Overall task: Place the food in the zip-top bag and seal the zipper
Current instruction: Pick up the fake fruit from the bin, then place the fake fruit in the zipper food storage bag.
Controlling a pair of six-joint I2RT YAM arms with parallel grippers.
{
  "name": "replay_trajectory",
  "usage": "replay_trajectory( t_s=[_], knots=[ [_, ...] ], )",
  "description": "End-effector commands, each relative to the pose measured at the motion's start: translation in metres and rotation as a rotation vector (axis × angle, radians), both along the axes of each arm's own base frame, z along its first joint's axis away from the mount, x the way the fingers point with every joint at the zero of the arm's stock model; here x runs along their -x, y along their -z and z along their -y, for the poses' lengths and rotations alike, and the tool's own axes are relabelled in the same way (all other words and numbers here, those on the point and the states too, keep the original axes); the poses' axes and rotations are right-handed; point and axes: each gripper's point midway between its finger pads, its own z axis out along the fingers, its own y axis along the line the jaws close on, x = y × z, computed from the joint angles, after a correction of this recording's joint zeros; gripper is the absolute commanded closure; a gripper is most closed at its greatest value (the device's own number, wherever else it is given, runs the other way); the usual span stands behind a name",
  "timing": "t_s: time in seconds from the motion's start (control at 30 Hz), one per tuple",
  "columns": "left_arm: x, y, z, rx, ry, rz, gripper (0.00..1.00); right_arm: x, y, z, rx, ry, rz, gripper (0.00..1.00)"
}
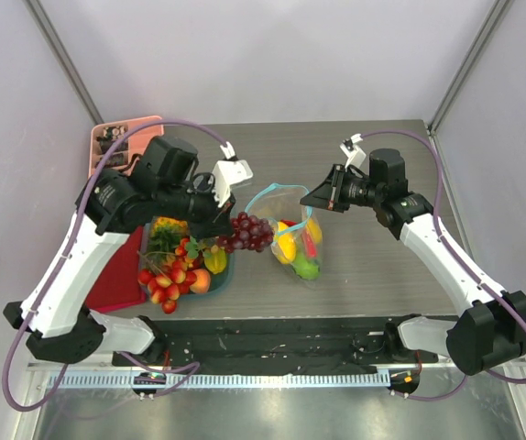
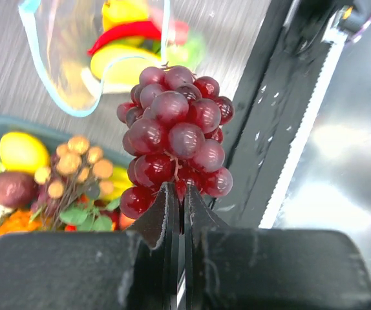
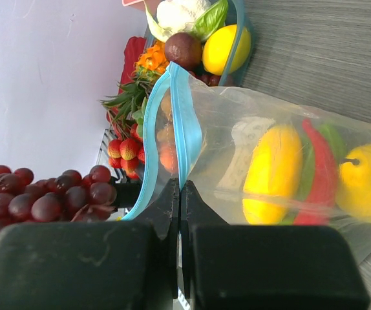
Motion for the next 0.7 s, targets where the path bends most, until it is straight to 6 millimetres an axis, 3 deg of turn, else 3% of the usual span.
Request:
replay_trajectory(
  t_s=[0.0, 0.17, 0.3, 0.67],
  knots=[
    [0.001, -0.012, 0.017, 0.040, 0.002, -0.097, 1.00, -0.002, -0.014, -0.002, -0.012, -0.024, 0.087, 0.99],
    [-0.034, -0.028, 0.042, 0.086, -0.047, -0.038, 1.00, 0.002, -0.015, -0.001, 0.000, -0.036, 0.111, 0.99],
    [-0.056, -0.023, 0.059, 0.077, -0.063, -0.052, 1.00, 0.006, -0.014, 0.000, 0.017, -0.051, 0.127, 0.99],
    [-0.070, -0.053, 0.068, 0.153, -0.062, 0.038, 1.00, 0.011, -0.003, 0.002, 0.042, -0.059, 0.124, 0.99]
  ],
)
